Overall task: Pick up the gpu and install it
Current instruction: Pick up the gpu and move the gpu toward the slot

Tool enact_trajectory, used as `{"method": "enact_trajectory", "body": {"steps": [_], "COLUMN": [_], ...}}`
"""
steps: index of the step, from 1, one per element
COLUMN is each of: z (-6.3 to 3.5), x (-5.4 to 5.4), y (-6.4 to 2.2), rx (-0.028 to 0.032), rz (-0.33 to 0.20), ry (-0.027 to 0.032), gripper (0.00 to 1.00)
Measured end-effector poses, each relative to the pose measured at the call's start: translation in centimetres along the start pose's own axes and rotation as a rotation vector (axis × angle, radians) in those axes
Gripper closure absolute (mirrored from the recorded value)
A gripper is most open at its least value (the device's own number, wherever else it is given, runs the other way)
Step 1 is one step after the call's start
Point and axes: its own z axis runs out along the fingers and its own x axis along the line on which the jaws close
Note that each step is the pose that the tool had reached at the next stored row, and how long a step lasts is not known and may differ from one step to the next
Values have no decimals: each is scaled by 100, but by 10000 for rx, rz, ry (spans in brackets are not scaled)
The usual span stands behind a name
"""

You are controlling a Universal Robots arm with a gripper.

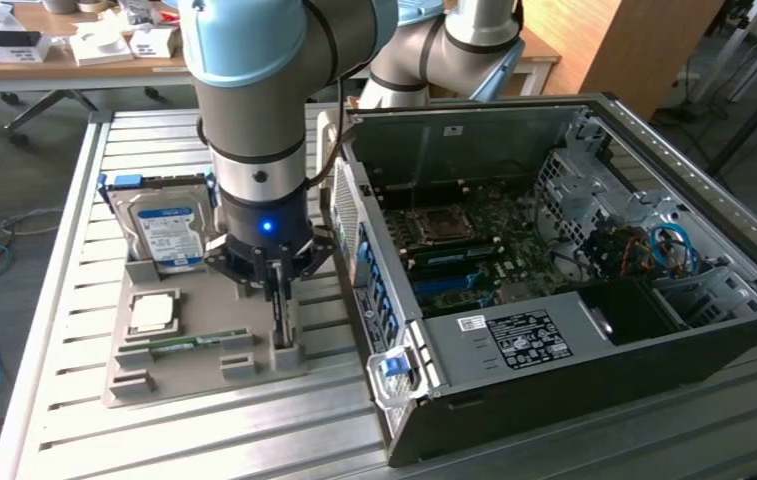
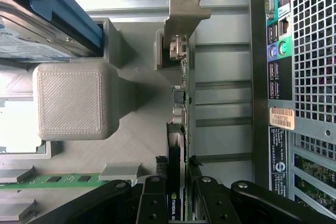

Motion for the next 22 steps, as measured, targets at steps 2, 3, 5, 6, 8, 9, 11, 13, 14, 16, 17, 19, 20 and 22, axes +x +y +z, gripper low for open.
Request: {"method": "enact_trajectory", "body": {"steps": [2,3,5,6,8,9,11,13,14,16,17,19,20,22], "z": [-6,-16,-54,-77,-134,-164,-230,-306,-347,-438,-484,-571,-613,-701], "x": [-1,-1,-1,-2,-3,-3,-5,-6,-7,-9,-9,-11,-12,-14], "y": [1,2,2,3,5,6,9,11,13,17,19,22,23,27], "rx": [-4,-7,0,-2,-1,-1,0,-2,-5,-17,-22,-36,-44,-56], "rz": [0,-1,0,0,0,0,0,0,0,0,1,1,1,1], "ry": [-4,-5,0,-1,0,-1,0,0,0,0,1,2,2,3], "gripper": [74,74,74,74,74,74,74,74,74,74,74,74,74,74]}}
